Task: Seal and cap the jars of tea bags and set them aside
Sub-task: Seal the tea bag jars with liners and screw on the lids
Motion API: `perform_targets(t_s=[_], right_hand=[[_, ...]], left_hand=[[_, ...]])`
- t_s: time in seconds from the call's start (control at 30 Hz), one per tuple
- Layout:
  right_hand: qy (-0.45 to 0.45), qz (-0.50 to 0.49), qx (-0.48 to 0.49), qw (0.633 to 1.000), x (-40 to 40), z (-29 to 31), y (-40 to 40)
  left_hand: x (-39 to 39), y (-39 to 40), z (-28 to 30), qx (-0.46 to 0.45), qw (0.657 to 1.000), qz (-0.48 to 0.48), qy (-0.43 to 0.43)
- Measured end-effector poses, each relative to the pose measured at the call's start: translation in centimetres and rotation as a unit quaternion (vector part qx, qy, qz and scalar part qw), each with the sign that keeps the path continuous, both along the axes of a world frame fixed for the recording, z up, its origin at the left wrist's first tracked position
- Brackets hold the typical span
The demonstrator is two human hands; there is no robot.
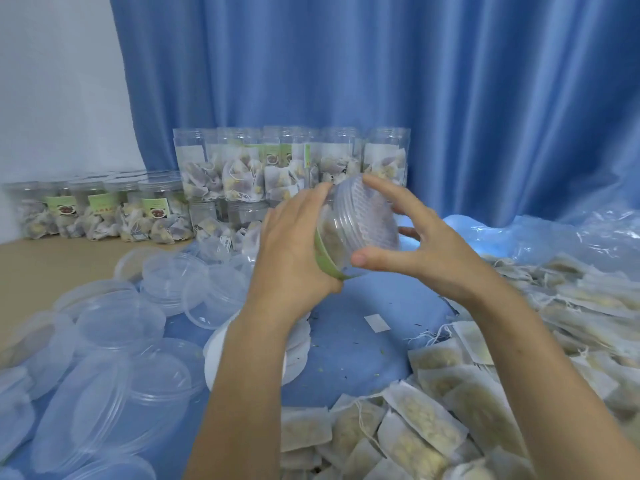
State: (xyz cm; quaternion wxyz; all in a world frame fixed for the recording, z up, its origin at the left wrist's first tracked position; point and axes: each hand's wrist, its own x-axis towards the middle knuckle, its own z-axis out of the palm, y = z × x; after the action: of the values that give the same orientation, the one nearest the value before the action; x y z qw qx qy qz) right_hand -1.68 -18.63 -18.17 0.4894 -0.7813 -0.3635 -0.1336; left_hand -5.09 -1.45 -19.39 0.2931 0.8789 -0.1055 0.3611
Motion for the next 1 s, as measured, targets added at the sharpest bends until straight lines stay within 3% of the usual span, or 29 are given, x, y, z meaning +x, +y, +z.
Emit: perform_targets(t_s=[0.2,0.43,0.53,0.67,0.73,0.9,1.0], right_hand=[[0.041,0.086,-0.051,0.994,0.3,-0.4,0.0],[-0.052,0.105,-0.142,0.983,-0.2,-0.1,-0.1],[-0.072,0.070,-0.145,0.984,-0.5,0.0,0.2],[0.051,-0.032,-0.063,0.996,-0.8,-0.1,1.1],[0.069,-0.052,-0.081,0.993,-0.6,-0.4,1.4],[0.010,-0.033,-0.122,0.992,-0.5,-0.5,1.8],[-0.095,0.036,-0.164,0.981,-1.0,-0.4,2.2]], left_hand=[[-1.2,2.2,0.4,0.060,0.996,0.011,0.065],[-1.9,2.7,0.9,0.079,0.989,0.022,0.122],[-2.0,2.9,0.9,0.087,0.988,0.032,0.122],[-1.8,3.3,0.5,0.098,0.988,0.023,0.114],[-1.7,3.4,0.2,0.096,0.987,0.019,0.127],[-1.6,3.6,0.1,0.073,0.993,0.021,0.089],[-1.7,4.2,-0.1,0.038,0.996,-0.002,0.086]])
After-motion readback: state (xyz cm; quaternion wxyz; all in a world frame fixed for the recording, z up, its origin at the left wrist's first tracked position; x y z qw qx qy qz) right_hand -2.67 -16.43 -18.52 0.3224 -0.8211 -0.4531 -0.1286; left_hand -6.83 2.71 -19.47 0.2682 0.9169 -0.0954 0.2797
